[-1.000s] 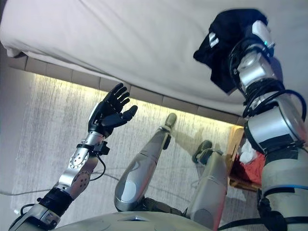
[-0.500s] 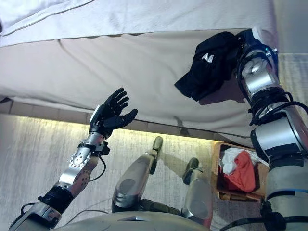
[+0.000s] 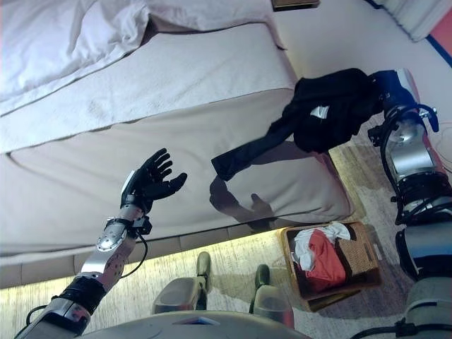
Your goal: Pick up the clothes from the bed and place them into the basket
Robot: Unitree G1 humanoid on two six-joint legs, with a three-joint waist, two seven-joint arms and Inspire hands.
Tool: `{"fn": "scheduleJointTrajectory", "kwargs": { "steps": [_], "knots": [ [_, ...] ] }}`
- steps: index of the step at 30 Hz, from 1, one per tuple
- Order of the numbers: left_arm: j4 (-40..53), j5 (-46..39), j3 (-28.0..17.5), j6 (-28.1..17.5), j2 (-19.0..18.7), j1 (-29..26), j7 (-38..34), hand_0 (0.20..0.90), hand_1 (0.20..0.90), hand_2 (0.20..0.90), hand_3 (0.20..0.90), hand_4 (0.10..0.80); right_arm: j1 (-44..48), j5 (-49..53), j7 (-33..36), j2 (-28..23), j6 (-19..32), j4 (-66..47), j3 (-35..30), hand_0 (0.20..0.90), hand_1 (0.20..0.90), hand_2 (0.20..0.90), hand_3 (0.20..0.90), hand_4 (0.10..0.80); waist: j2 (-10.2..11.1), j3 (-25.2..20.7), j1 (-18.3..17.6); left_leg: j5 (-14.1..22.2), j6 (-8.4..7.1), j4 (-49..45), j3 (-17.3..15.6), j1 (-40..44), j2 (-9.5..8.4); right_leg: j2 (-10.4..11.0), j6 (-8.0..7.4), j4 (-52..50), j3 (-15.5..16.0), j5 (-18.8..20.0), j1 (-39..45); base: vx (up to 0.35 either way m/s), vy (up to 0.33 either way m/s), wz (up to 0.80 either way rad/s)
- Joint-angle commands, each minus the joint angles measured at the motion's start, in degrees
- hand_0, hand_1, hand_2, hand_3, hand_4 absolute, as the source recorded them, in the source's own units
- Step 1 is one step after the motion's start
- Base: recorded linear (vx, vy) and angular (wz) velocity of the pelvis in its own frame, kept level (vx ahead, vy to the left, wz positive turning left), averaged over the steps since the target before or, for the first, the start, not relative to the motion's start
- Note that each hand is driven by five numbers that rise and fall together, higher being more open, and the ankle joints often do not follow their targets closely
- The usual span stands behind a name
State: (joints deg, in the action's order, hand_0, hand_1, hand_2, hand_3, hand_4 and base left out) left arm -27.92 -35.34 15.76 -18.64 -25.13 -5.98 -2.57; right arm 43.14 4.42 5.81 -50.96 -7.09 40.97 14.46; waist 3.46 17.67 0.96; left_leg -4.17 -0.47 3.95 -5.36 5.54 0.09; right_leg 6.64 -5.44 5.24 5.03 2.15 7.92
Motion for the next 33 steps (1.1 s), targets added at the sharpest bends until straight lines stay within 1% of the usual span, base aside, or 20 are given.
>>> {"fn": "scheduleJointTrajectory", "kwargs": {
  "steps": [1, 2, 6, 7, 11, 12, 14, 19, 26, 30, 33],
  "knots": [
    [-3.0, 4.4, 0.8, -2.6, 1.7, -1.9, 0.8, 0.900, 0.900, 0.900, 0.900, 0.800, -0.1, 0.3, 4.1, -7.0, 6.1, -4.7, -1.8, 0.300, 0.300, 0.300, 0.200, 0.100, 0.2, -10.4, -1.9, 8.7, 0.35, -1.6, -1.8, 0.8, 2.23, -1.4, 0.39, -3.9, -0.6, -0.9, -5.1, -0.062, 0.000, -0.29],
    [-4.5, 4.6, 0.5, -2.7, 2.1, -2.3, 1.5, 0.900, 0.900, 0.900, 0.900, 0.800, -1.7, 0.6, 4.1, -7.7, 6.2, -6.1, -3.0, 0.300, 0.300, 0.300, 0.200, 0.100, 0.3, -10.8, -3.1, 8.9, 0.39, -1.5, -2.6, 1.4, 2.40, -1.7, 0.33, -3.7, -1.5, -0.9, -4.9, -0.035, 0.009, -0.34],
    [-5.7, 5.9, 0.4, -2.6, 2.3, -2.6, 2.3, 0.900, 0.900, 0.900, 0.900, 0.800, -6.6, 0.6, 4.8, -8.7, 6.6, -8.7, -7.1, 0.300, 0.300, 0.300, 0.200, 0.100, 0.3, -11.3, -5.2, 9.3, 0.44, -1.2, -4.2, 2.4, 2.64, -2.4, 0.30, -3.5, -3.4, -0.8, -4.9, -0.028, 0.009, -0.31],
    [-6.5, 6.1, 0.4, -2.7, 2.5, -3.0, 2.3, 0.900, 0.900, 0.900, 0.900, 0.800, -8.9, 0.6, 5.4, -8.9, 6.7, -10.3, -9.0, 0.300, 0.300, 0.300, 0.200, 0.100, 0.3, -11.5, -6.3, 9.4, 0.44, -1.0, -4.9, 2.8, 2.72, -2.8, 0.30, -3.4, -4.3, -0.8, -5.0, -0.034, 0.006, -0.20],
    [-8.1, 6.5, 0.5, -2.7, 3.0, -4.1, 2.2, 0.900, 0.900, 0.900, 0.900, 0.800, -13.1, 0.8, 6.3, -9.7, 6.9, -12.0, -12.7, 0.300, 0.300, 0.300, 0.200, 0.100, 0.2, -11.8, -8.5, 9.8, 0.54, -0.7, -6.2, 3.5, 2.83, -3.6, 0.35, -3.3, -6.4, -0.8, -5.2, -0.032, 0.001, -0.30],
    [-8.1, 6.5, 0.6, -2.7, 3.0, -4.1, 2.2, 0.900, 0.900, 0.900, 0.900, 0.800, -13.2, 0.8, 6.3, -9.7, 6.8, -12.0, -12.8, 0.300, 0.300, 0.300, 0.200, 0.100, 0.2, -11.8, -8.4, 9.8, 0.54, -0.7, -6.2, 3.5, 2.83, -3.6, 0.35, -3.3, -6.4, -0.8, -5.2, -0.021, -0.007, -0.19],
    [-9.0, 7.1, 0.5, -2.6, 3.5, -4.4, 2.4, 0.900, 0.900, 0.900, 0.900, 0.800, -16.7, 1.4, 7.0, -10.6, 6.7, -13.4, -16.4, 0.300, 0.300, 0.300, 0.200, 0.100, 0.0, -12.2, -10.1, 10.0, 0.55, -0.3, -7.1, 4.0, 2.88, -4.3, 0.34, -3.1, -8.1, -0.8, -5.3, -0.031, -0.004, -0.13],
    [-10.7, 7.7, 0.7, -3.5, 3.8, -4.6, 2.9, 0.900, 0.900, 0.900, 0.900, 0.800, -21.8, 2.5, 8.4, -11.6, 7.0, -13.9, -21.0, 0.300, 0.300, 0.300, 0.200, 0.100, -0.2, -12.7, -12.2, 9.9, 0.40, 0.4, -8.5, 4.6, 3.15, -5.0, 0.21, -3.2, -9.7, -0.7, -5.7, -0.019, -0.002, -0.27],
    [-11.5, 8.3, 1.0, -3.7, 3.6, -5.6, 2.4, 0.900, 0.900, 0.900, 0.900, 0.800, -26.4, 3.4, 8.9, -13.4, 8.3, -12.8, -26.1, 0.300, 0.300, 0.300, 0.200, 0.100, -0.5, -12.9, -13.9, 10.2, 0.32, 0.3, -9.8, 4.7, 3.21, -5.4, -0.01, -3.6, -11.0, -0.6, -6.5, -0.012, 0.003, -0.11],
    [-11.6, 8.6, 0.9, -3.4, 3.5, -6.2, 2.1, 0.900, 0.900, 0.900, 0.900, 0.800, -28.7, 3.7, 7.6, -13.0, 8.5, -12.4, -27.6, 0.300, 0.300, 0.300, 0.200, 0.100, -0.6, -12.7, -14.6, 10.4, 0.26, -0.2, -10.4, 4.4, 3.26, -5.5, -0.12, -4.0, -11.3, -0.6, -7.1, -0.025, 0.002, -0.13],
    [-11.4, 8.8, 0.9, -3.1, 3.3, -6.3, 2.6, 0.900, 0.900, 0.900, 0.900, 0.800, -29.1, 4.0, 5.3, -12.2, 8.9, -12.6, -27.0, 0.300, 0.300, 0.300, 0.200, 0.100, -0.7, -12.5, -14.8, 10.5, 0.21, -0.5, -10.6, 4.4, 3.21, -5.4, -0.19, -4.1, -11.4, -0.5, -7.3, -0.012, 0.002, -0.07]
  ]
}}
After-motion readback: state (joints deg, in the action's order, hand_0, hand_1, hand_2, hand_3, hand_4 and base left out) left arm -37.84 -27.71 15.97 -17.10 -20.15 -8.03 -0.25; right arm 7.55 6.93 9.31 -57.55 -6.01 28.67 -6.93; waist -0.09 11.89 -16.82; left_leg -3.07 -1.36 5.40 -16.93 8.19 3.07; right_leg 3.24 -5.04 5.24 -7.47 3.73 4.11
